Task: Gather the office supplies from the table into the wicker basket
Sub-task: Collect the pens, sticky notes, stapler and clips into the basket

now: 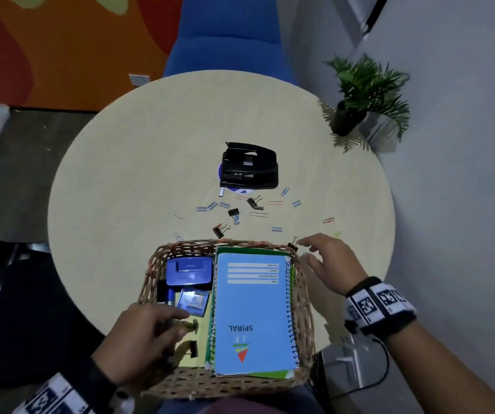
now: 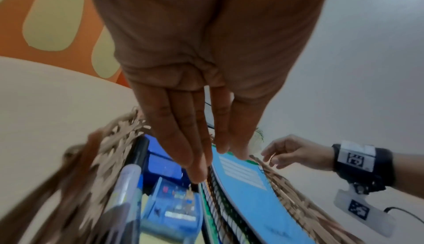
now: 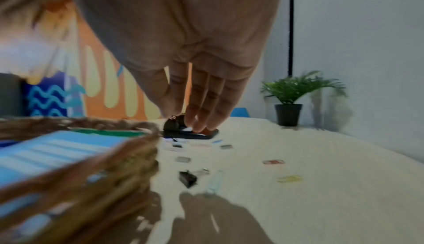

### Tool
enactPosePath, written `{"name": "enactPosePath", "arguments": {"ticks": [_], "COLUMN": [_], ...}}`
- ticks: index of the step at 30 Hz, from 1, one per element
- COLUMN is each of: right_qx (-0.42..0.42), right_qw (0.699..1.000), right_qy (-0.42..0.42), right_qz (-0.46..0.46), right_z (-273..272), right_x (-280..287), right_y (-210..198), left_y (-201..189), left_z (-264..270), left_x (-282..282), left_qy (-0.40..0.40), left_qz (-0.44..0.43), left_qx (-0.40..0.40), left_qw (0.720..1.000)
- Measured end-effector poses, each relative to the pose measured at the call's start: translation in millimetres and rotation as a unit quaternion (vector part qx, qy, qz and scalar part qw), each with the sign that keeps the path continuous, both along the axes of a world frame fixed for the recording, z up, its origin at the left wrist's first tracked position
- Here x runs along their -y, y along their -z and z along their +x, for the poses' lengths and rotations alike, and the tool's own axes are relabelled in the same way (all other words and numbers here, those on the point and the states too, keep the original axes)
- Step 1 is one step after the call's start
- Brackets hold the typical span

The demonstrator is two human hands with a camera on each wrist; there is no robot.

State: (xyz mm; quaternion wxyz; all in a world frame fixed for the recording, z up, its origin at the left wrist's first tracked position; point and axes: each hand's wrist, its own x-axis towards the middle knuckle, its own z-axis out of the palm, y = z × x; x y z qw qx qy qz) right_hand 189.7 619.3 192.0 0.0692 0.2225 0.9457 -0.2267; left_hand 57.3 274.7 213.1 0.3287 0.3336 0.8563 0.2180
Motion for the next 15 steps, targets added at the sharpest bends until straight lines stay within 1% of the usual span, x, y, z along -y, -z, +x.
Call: {"name": "enactPosePath", "arguments": {"ticks": [2,4,7,10,12,13,15], "right_qx": [0.004,0.024,0.057,0.069,0.063,0.058,0.052], "right_qw": [1.0,0.999,0.994,0.993,0.994,0.994,0.995], "right_qy": [0.007,-0.031,-0.086,-0.088,-0.081,-0.078,-0.075], "right_qz": [0.0,0.011,0.039,0.048,0.048,0.048,0.046], "right_z": [-5,-13,-26,-32,-34,-36,-39], "right_x": [-19,-26,-24,-22,-22,-22,-22], "right_y": [15,30,46,54,59,61,65], "left_y": [-10,-17,-24,-21,-14,-7,10], "left_z": [-6,-20,-56,-101,-129,-142,-162], "left_x": [-10,-27,-59,-88,-101,-105,-109], "left_qy": [-0.02,-0.038,-0.068,-0.085,-0.06,-0.036,0.029], "left_qz": [0.009,0.021,0.032,0.024,-0.005,-0.03,-0.093], "left_qx": [-0.01,-0.028,-0.076,-0.153,-0.199,-0.2,-0.175], "left_qw": [1.0,0.999,0.994,0.984,0.978,0.979,0.98]}}
